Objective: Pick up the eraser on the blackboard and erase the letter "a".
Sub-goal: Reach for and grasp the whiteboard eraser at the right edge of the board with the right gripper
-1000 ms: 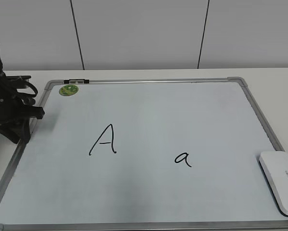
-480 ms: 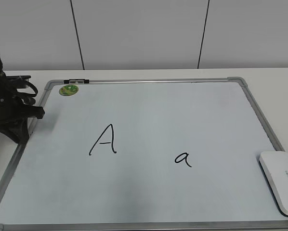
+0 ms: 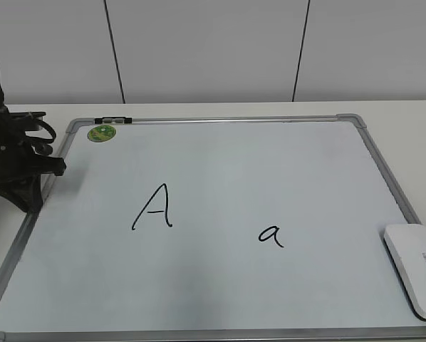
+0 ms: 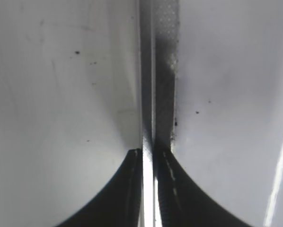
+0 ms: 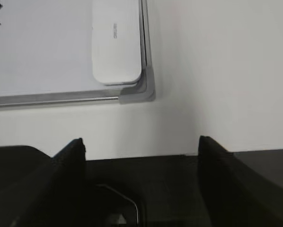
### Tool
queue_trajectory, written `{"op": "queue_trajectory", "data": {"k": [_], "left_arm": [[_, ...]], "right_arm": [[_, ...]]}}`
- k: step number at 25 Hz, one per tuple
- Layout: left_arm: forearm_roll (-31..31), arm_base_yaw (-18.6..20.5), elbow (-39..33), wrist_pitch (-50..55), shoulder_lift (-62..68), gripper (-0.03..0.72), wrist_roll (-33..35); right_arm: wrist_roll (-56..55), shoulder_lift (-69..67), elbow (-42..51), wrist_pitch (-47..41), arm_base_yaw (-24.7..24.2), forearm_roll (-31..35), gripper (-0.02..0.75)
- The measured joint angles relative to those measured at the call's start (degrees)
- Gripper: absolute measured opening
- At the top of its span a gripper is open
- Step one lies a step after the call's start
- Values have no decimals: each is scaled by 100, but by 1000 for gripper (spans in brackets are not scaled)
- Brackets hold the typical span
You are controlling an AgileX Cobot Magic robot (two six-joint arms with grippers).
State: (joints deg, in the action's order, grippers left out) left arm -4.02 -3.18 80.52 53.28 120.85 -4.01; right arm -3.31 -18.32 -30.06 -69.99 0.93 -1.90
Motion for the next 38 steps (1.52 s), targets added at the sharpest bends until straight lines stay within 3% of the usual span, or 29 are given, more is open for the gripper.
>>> {"op": "queue_trajectory", "data": {"k": [19,38], "left_arm": [[0,0,0,11,0,69,0],[-25,0,0,21,0,57,0]], "right_arm": [[0,-958,-370,235,0,190,545],[13,-3736,-1142,745,0,267,545]]}}
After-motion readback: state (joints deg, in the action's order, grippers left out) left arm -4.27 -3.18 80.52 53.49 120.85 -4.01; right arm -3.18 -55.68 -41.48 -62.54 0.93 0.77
